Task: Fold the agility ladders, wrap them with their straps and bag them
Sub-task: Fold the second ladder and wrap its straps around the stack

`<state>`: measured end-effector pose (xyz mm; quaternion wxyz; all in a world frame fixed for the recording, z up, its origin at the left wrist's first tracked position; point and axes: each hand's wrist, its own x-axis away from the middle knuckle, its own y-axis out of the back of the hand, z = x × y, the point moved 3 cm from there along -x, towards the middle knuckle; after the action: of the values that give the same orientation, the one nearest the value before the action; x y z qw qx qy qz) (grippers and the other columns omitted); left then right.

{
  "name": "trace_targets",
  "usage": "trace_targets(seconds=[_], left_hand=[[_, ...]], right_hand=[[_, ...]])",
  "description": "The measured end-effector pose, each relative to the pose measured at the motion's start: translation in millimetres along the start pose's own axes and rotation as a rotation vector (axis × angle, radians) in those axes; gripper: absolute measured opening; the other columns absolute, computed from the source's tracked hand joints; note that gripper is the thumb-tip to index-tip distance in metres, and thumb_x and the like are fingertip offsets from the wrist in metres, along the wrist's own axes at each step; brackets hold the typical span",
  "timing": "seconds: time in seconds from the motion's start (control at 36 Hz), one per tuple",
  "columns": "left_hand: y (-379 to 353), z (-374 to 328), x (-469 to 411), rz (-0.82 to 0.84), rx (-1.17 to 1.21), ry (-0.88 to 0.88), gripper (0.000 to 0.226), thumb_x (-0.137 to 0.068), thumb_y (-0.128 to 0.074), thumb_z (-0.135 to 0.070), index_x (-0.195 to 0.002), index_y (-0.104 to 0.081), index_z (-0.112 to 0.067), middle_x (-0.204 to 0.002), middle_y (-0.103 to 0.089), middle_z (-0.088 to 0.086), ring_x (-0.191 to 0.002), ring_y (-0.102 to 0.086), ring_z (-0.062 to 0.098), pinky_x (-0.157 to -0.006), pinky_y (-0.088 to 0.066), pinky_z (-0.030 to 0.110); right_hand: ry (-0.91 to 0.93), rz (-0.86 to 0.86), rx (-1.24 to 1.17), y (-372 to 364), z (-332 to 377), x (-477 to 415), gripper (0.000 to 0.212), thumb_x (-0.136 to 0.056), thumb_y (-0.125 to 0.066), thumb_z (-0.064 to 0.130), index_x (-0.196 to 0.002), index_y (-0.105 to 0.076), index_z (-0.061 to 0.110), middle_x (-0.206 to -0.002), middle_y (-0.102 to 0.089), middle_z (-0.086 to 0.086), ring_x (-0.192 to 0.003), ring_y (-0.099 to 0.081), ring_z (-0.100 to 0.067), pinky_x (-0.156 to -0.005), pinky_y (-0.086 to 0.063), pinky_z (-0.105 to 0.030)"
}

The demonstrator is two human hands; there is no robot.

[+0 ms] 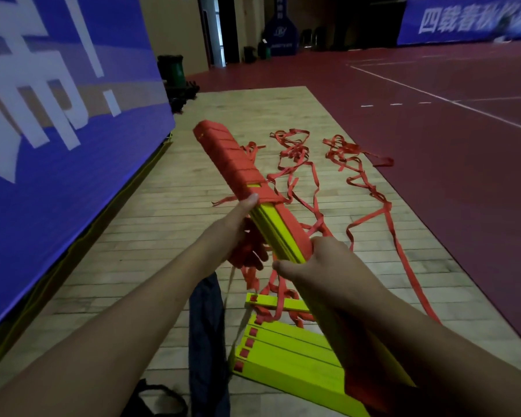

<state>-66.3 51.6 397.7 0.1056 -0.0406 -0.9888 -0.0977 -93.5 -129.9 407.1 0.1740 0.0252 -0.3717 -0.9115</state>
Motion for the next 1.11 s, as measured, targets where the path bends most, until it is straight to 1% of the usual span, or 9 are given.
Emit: trace_targets(seconds=[0.11,0.22,0.36,0.5,0.56,0.72,0.86,1.0,1.11], left_hand=[[-8.6,10.5,-3.1,-0.091,0.09,0.044,0.067,-0.081,-0.06,-0.072,-0.101,-0.071,-0.009,-0.087,-0.073,0.016,-0.067,-0.068,0.024,-0.063,-0.051,0.031],[-5.5,13.1,-7.4,-0.174,0.229,0.004,0.064,-0.077,-0.064,-0.07,-0.099,-0.068,-0.01,-0.074,-0.064,0.007,-0.06,-0.06,0.018,-0.057,-0.048,0.028],[1.7,5.8,-7.3,-0.243,0.332,-0.115,0.049,-0.078,-0.067,-0.065,-0.094,-0.069,-0.018,-0.081,-0.07,0.003,-0.083,-0.068,0.025,-0.09,-0.053,0.045],[2.4,1.4,-5.9,-0.159,0.366,-0.178,0.044,-0.076,-0.062,-0.058,-0.092,-0.069,-0.017,-0.074,-0.069,-0.001,-0.076,-0.068,0.02,-0.082,-0.053,0.043],[2.6,3.4,-6.2,-0.151,0.341,-0.194,0.046,-0.077,-0.061,-0.058,-0.096,-0.069,-0.017,-0.076,-0.071,-0.002,-0.078,-0.069,0.019,-0.077,-0.056,0.038],[7.7,11.2,-9.4,-0.1,0.102,-0.009,0.075,-0.076,-0.043,-0.082,-0.108,-0.063,-0.017,-0.097,-0.075,0.013,-0.093,-0.073,0.034,-0.085,-0.059,0.045],[0.7,16.2,-11.9,0.035,-0.069,0.11,0.099,-0.073,-0.029,-0.087,-0.104,-0.066,-0.001,-0.077,-0.067,0.007,-0.059,-0.062,0.018,-0.061,-0.054,0.033],[-13.0,24.1,-12.9,-0.001,0.074,0.044,0.077,-0.071,-0.055,-0.076,-0.1,-0.064,-0.005,-0.063,-0.058,0.002,-0.053,-0.052,0.016,-0.059,-0.047,0.03],[-16.3,28.4,-11.6,-0.059,0.264,0.018,0.056,-0.074,-0.07,-0.059,-0.098,-0.06,-0.009,-0.065,-0.052,0.002,-0.059,-0.053,0.018,-0.061,-0.047,0.033]], right_hand=[[0.068,-0.144,0.398,2.9,-3.9,1.9,0.05,-0.084,-0.055,0.072,-0.091,-0.057,0.022,-0.076,-0.063,0.003,-0.065,-0.063,-0.013,-0.061,-0.057,-0.034],[0.164,-0.16,0.442,-2.9,-0.2,6.2,0.044,-0.092,-0.049,0.067,-0.092,-0.048,0.024,-0.078,-0.055,0.007,-0.065,-0.053,-0.006,-0.052,-0.037,-0.022],[0.06,0.137,-0.218,-13.4,4.0,6.2,0.04,-0.089,-0.072,0.046,-0.114,-0.052,0.021,-0.097,-0.068,-0.002,-0.07,-0.071,-0.011,-0.059,-0.057,-0.024],[-0.17,0.594,-0.838,-22.8,10.3,15.4,0.043,-0.093,-0.067,0.009,-0.13,-0.046,0.01,-0.099,-0.07,-0.024,-0.075,-0.068,-0.037,-0.066,-0.06,-0.042],[-0.186,0.615,-0.769,-23.7,9.8,14.6,0.04,-0.092,-0.066,0.01,-0.127,-0.047,0.002,-0.088,-0.068,-0.022,-0.069,-0.065,-0.032,-0.064,-0.057,-0.039],[-0.074,0.214,-0.285,-1.9,5.8,-1.2,0.027,-0.085,-0.078,0.018,-0.104,-0.059,0.01,-0.083,-0.07,-0.01,-0.069,-0.071,-0.024,-0.066,-0.063,-0.042],[-0.057,0.017,-0.042,-5.7,-9.5,-7.6,0.033,-0.087,-0.073,0.022,-0.115,-0.055,0.016,-0.087,-0.066,-0.007,-0.068,-0.07,-0.022,-0.062,-0.062,-0.04],[0.075,-0.153,0.401,-9.0,-10.6,2.0,0.026,-0.092,-0.06,0.032,-0.112,-0.044,0.024,-0.088,-0.058,0.004,-0.073,-0.059,-0.014,-0.063,-0.055,-0.032],[0.125,-0.025,0.318,-17.6,-9.3,5.9,0.037,-0.096,-0.057,0.041,-0.118,-0.033,0.024,-0.088,-0.052,0.004,-0.071,-0.055,-0.012,-0.058,-0.047,-0.026]])
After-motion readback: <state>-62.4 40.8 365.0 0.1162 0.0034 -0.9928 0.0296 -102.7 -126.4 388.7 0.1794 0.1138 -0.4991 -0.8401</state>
